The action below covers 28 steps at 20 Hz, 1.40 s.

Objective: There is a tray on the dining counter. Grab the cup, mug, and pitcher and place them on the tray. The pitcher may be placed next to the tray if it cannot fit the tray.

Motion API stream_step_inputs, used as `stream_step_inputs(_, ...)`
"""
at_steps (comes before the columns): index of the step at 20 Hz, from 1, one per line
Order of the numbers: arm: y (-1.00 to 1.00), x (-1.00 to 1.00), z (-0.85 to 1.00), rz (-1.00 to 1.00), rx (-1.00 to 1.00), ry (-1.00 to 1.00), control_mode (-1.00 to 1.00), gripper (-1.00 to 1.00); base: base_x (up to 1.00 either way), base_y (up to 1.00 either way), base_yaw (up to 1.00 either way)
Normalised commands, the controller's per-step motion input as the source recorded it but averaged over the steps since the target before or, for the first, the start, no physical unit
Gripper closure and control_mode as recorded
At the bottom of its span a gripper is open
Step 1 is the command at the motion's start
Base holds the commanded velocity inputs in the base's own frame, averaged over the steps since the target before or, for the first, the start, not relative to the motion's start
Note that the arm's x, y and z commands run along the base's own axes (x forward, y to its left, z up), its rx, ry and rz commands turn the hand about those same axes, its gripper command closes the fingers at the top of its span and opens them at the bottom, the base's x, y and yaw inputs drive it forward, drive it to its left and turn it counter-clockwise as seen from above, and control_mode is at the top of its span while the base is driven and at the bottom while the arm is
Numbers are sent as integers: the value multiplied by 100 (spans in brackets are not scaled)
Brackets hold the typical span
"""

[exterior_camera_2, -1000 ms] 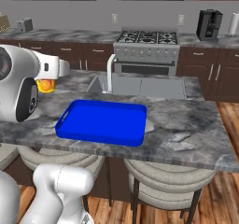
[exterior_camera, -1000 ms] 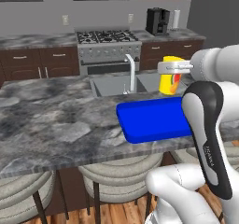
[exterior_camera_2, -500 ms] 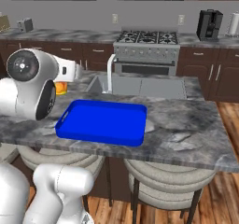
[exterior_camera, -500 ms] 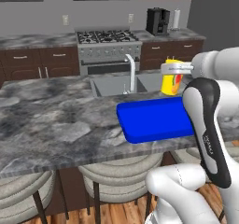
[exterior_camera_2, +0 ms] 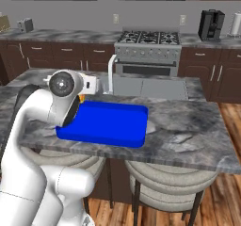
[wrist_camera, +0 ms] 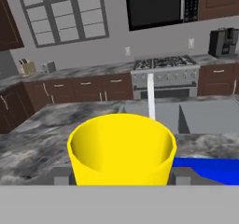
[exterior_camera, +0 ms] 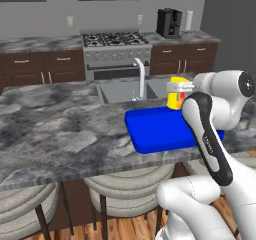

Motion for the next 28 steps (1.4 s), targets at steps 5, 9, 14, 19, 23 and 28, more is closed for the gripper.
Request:
stream_step_inputs(5, 0, 55, -63, 0, -4, 0, -100, 100, 0, 0, 0)
stream_step_inputs(9, 6, 40, -50, 0, -4, 0, -100, 100, 0, 0, 0)
stream_step_inputs(14, 30, 30, -28, 0, -4, 0, -100, 100, 0, 0, 0)
stream_step_inputs(19, 32, 45, -6, 0, -2, 0, -100, 100, 0, 0, 0)
stream_step_inputs(23, 12, 37, -15, 0, 0, 0, -100, 100, 0, 0, 0)
stream_step_inputs(28, 0, 8, -23, 0, 2, 1, -100, 100, 0, 0, 0)
